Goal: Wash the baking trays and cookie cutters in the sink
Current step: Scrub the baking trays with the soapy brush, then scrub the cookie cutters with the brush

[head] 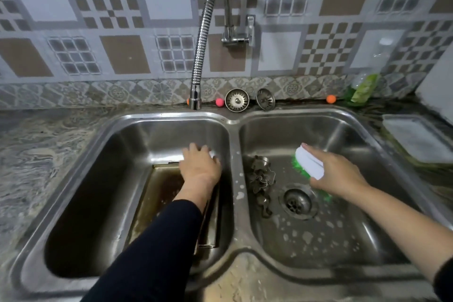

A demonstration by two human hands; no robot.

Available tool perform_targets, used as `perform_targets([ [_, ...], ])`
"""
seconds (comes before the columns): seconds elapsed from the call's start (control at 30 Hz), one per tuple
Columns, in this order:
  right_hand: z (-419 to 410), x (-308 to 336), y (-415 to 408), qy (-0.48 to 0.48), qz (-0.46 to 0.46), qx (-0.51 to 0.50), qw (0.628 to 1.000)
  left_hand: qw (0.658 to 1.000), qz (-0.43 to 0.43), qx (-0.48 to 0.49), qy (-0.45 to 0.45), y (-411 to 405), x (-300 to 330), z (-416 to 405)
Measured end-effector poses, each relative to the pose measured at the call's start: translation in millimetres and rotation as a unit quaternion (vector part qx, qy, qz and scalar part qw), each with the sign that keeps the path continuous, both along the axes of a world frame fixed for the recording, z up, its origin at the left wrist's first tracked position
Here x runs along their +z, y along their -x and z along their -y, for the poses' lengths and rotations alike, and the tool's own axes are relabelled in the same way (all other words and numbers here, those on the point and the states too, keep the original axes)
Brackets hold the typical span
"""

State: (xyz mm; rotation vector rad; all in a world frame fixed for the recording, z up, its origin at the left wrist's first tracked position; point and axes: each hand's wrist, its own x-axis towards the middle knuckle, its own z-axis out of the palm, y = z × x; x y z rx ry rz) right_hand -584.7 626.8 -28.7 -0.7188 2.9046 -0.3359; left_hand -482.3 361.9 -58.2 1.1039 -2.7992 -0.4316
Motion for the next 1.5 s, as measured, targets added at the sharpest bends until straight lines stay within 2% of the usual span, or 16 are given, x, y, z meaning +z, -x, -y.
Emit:
perform_targets([
  [0.07,-15,6,9,-0.020,0.001,0.030,0.999,0.997,-0.051,-0.058,0.000,27,13,-34],
  [0.13,-32,17,21,-0.038,-0.002,0.052,0.998,0.993,-0.047,-0.105,-0.037,48,12,-66],
  [0.23,-60,43,46,-0.041,-0.010,0.053,0.998,0.985,0.034,-0.134,-0.101,65,-17,-101],
  [0.33,-98,70,81,-0.018,-0.021,0.017,0.999,0.973,0.131,-0.088,-0.170,63,-55,-122],
  [0.4,-127,81,107,0.003,-0.021,-0.020,1.000,0.971,0.164,-0.055,-0.166,60,-80,-128],
  [0.57,-179,79,161,0.070,-0.028,-0.117,0.990,0.971,0.151,-0.024,-0.183,72,-108,-145],
  [0.83,-198,27,209,0.047,0.023,-0.085,0.995,0.979,0.113,0.038,-0.167,88,-135,-149],
  [0.93,-199,27,215,0.019,0.030,-0.065,0.997,0.979,0.104,0.047,-0.167,84,-135,-150],
  [1.07,-194,46,211,0.052,0.009,-0.060,0.997,0.971,0.067,0.082,-0.213,89,-110,-159],
  [1.13,-183,60,198,0.091,-0.013,-0.043,0.995,0.954,0.002,0.085,-0.289,100,-97,-164],
  [1.23,-155,67,160,0.163,-0.011,0.007,0.986,0.872,-0.163,0.072,-0.455,111,-80,-175],
  [1.3,-134,56,127,0.211,0.009,0.060,0.976,0.819,-0.243,0.073,-0.514,114,-63,-185],
  [1.33,-123,46,109,0.227,0.018,0.093,0.969,0.803,-0.265,0.065,-0.530,114,-54,-191],
  [1.37,-112,35,92,0.236,0.026,0.123,0.964,0.808,-0.274,0.043,-0.519,113,-50,-194],
  [1.4,-101,24,78,0.235,0.029,0.145,0.961,0.828,-0.273,0.010,-0.490,111,-45,-198],
  [1.5,-70,9,66,0.215,0.009,0.155,0.964,0.914,-0.217,-0.107,-0.324,101,-32,-211],
])
